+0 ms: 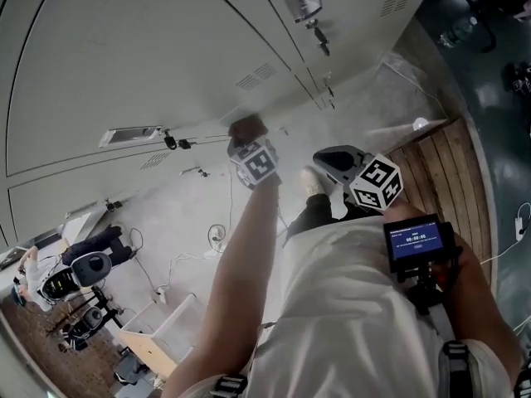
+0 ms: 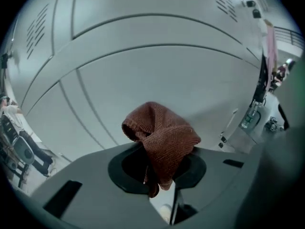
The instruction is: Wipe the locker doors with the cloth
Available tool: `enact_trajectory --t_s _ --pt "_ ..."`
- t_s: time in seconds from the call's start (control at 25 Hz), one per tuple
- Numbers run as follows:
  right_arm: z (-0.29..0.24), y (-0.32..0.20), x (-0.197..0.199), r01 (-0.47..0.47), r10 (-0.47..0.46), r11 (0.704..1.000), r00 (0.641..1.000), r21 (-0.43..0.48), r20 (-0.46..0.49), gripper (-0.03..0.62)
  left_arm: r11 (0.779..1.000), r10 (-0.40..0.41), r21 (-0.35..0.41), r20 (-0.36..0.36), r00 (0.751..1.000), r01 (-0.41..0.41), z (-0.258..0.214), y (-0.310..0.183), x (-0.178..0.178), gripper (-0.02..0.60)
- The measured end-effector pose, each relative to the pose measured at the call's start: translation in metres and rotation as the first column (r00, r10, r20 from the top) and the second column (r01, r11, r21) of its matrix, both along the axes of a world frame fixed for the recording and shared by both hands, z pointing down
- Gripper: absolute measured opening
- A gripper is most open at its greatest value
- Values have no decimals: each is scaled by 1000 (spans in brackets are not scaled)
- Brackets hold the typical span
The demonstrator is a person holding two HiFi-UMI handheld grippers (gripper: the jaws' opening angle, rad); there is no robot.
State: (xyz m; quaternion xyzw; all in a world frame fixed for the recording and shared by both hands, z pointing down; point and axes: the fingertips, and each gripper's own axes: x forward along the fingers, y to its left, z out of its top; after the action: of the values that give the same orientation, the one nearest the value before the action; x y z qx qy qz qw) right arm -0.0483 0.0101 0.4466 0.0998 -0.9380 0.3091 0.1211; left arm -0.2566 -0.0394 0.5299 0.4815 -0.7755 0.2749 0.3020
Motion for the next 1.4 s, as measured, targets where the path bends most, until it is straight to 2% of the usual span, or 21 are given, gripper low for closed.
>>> enact_trajectory --t_s 0.2,0.24,0.32,0.44,0.52,0.6,0.68,0.76,0.88,1.0,1.08,1.24,1.32,1.4 --pt "9 -4 28 -32 32 999 999 -4 -17 20 988 156 20 -44 987 -156 15 -48 75 77" --pt "10 -6 34 -37 37 999 999 -2 -23 20 977 212 42 -73 974 -210 17 -60 94 77" --pt "14 -11 46 -39 39 999 998 6 -43 20 938 342 107 -135 930 -330 20 -84 133 77" --pt "14 -17 62 -44 45 999 997 19 -69 20 875 478 156 -136 868 -458 22 -108 169 77" --pt "14 -18 70 -52 53 998 995 21 -82 20 853 516 163 -123 848 -496 26 -114 178 75" --pt "18 -18 76 -52 54 998 994 19 -97 20 850 522 134 -93 848 -509 28 -110 173 77" --pt "22 -15 74 -45 46 999 993 18 -106 20 866 498 83 -63 865 -493 31 -100 156 77" --pt "23 -10 66 -27 29 999 994 18 -104 20 894 446 54 -51 893 -444 36 -85 132 77" --pt "26 3 51 10 -9 1000 995 11 -97 20 943 330 50 -49 943 -328 42 -59 90 77" --pt "31 16 37 45 -44 999 994 8 -101 20 977 210 48 -25 977 -209 44 -32 43 77" --pt "32 25 30 58 -57 998 993 9 -101 20 989 145 28 -7 989 -144 45 -9 12 77" --pt "29 35 18 60 -59 998 993 8 -99 20 998 58 4 45 997 -58 43 35 -37 77" --pt "28 40 15 54 -54 999 994 4 -98 20 999 -32 -4 28 999 32 48 62 -58 75" --pt "28 45 16 42 -43 999 994 -6 -96 20 997 -81 -16 -6 997 81 57 78 -67 75"
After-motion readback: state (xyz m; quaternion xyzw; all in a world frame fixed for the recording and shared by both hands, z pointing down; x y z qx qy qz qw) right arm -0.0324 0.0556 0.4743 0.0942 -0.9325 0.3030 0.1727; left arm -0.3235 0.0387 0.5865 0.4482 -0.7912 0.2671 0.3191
